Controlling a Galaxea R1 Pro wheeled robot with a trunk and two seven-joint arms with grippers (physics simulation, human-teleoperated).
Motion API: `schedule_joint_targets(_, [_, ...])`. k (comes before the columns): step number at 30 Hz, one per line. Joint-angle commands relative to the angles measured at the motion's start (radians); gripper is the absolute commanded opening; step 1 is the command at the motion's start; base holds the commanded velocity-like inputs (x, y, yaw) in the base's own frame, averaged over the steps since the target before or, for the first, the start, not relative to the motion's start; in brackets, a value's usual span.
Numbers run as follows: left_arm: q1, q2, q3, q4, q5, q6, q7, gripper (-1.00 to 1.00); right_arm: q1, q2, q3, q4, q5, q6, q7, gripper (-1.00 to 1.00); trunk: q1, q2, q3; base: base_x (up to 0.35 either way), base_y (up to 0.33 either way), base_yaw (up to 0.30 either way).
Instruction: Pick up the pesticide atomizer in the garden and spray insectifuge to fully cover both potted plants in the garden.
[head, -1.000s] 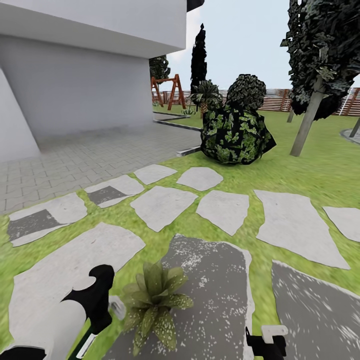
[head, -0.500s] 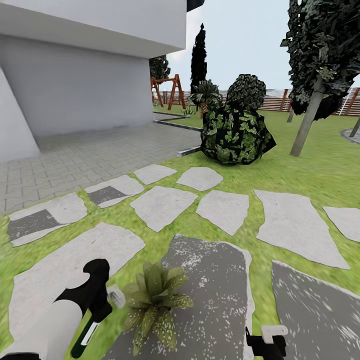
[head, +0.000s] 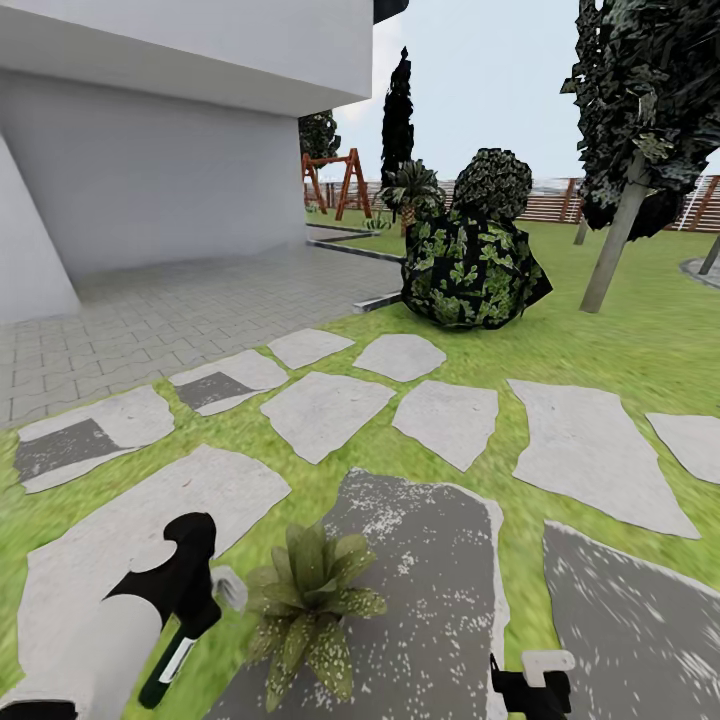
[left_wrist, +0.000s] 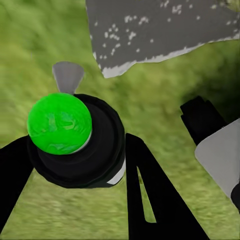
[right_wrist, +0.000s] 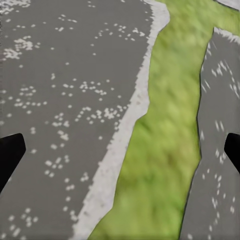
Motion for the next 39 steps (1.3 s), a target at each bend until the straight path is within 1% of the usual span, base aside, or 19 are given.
schedule_joint_targets(1, [-0.043, -0.002, -0.006, 0.005, -0.007, 0.010, -0.013, -1.00, -0.001, -0.001, 0.002, 0.002, 0.007, -0.002, -0.007, 1.00, 0.000, 0.000, -0.001, 0.000, 0.000, 0.000])
schedule_joint_targets(3, [-0.083, -0.001, -0.009, 0.010, -0.008, 0.010, -0.017, -1.00, -0.001, -0.004, 0.002, 0.002, 0.007, -0.002, -0.008, 1.00, 0.000, 0.000, -0.001, 0.000, 0.000, 0.000])
schedule_joint_targets(6, [-0.122, -0.004, -0.012, 0.012, -0.009, 0.009, -0.035, -1.00, -0.001, -0.006, 0.003, 0.002, 0.008, -0.002, -0.007, 1.00, 0.000, 0.000, -0.001, 0.000, 0.000, 0.000])
schedule_joint_targets(7, [-0.127, -0.006, -0.025, 0.012, -0.010, 0.009, -0.038, -1.00, -0.001, -0.006, 0.003, 0.002, 0.008, -0.002, -0.007, 1.00, 0.000, 0.000, -0.001, 0.000, 0.000, 0.000])
schedule_joint_targets(8, [-0.133, -0.007, -0.043, 0.012, -0.009, 0.009, -0.040, -1.00, -0.001, -0.006, 0.003, 0.002, 0.008, -0.002, -0.007, 1.00, 0.000, 0.000, -0.001, 0.000, 0.000, 0.000])
schedule_joint_targets(9, [-0.145, -0.007, -0.089, 0.013, -0.008, 0.010, -0.063, -1.00, -0.001, -0.006, 0.003, 0.002, 0.009, -0.002, -0.007, 1.00, 0.000, 0.000, -0.001, 0.000, 0.000, 0.000])
schedule_joint_targets(10, [-0.152, -0.007, -0.124, 0.013, -0.007, 0.010, -0.103, -1.00, -0.001, -0.006, 0.003, 0.002, 0.009, -0.002, -0.007, 1.00, 0.000, 0.000, -0.001, 0.000, 0.000, 0.000])
schedule_joint_targets(11, [-0.157, -0.007, -0.166, 0.013, -0.010, 0.009, -0.166, -1.00, -0.001, -0.006, 0.003, 0.002, 0.008, -0.002, -0.007, 1.00, 0.000, 0.000, -0.001, 0.000, 0.000, 0.000])
schedule_joint_targets(12, [-0.159, -0.005, -0.195, 0.012, -0.011, 0.009, -0.201, -1.00, -0.001, -0.006, 0.002, 0.001, 0.008, -0.002, -0.007, 1.00, 0.000, 0.000, -0.001, 0.000, 0.000, 0.000])
schedule_joint_targets(14, [-0.155, -0.003, -0.232, 0.013, -0.012, 0.009, -0.226, -1.00, -0.001, -0.006, 0.002, 0.001, 0.007, -0.002, -0.008, 1.00, 0.000, 0.000, -0.001, 0.000, 0.000, 0.000])
schedule_joint_targets(16, [-0.152, -0.003, -0.253, 0.013, -0.011, 0.009, -0.234, -1.00, -0.001, -0.006, 0.002, 0.001, 0.006, -0.002, -0.008, 1.00, 0.000, 0.000, -0.001, 0.000, 0.000, 0.000])
schedule_joint_targets(19, [-0.150, -0.005, -0.262, 0.013, -0.012, 0.010, -0.234, -1.00, -0.001, -0.006, 0.002, 0.001, 0.006, -0.002, -0.008, 1.00, 0.000, 0.000, -0.001, 0.000, 0.000, -0.051])
schedule_joint_targets(24, [-0.149, -0.005, -0.267, 0.013, -0.013, 0.010, -0.234, -1.00, -0.001, -0.006, 0.002, 0.001, 0.006, -0.002, -0.008, 1.00, 0.000, 0.000, -0.001, 0.000, 0.000, -0.234])
schedule_joint_targets(25, [-0.149, -0.005, -0.273, 0.013, -0.013, 0.011, -0.234, -1.00, -0.001, -0.006, 0.002, 0.001, 0.006, -0.002, -0.008, 1.00, 0.000, 0.000, -0.001, 0.000, 0.000, -0.261])
schedule_joint_targets(27, [-0.149, -0.005, -0.312, 0.014, -0.010, 0.012, -0.234, -1.00, -0.001, -0.006, 0.002, 0.001, 0.006, -0.002, -0.008, 1.00, 0.000, 0.000, -0.001, 0.000, 0.000, -0.263])
schedule_joint_targets(29, [-0.148, -0.005, -0.330, 0.015, -0.008, 0.012, -0.234, -1.00, -0.001, -0.006, 0.002, 0.001, 0.006, -0.002, -0.008, 1.00, 0.000, 0.000, -0.001, 0.000, 0.000, -0.264])
schedule_joint_targets(34, [-0.148, -0.004, -0.341, 0.035, -0.007, 0.013, -0.234, -1.00, -0.001, -0.006, 0.002, 0.001, 0.006, -0.002, -0.008, 1.00, 0.000, 0.000, -0.001, 0.000, 0.007, -0.246])
schedule_joint_targets(39, [-0.149, -0.005, -0.343, 0.052, -0.007, 0.013, -0.234, -1.00, -0.001, -0.006, 0.002, 0.001, 0.006, -0.002, -0.008, 1.00, 0.000, 0.000, -0.001, -0.057, 0.205, -0.042])
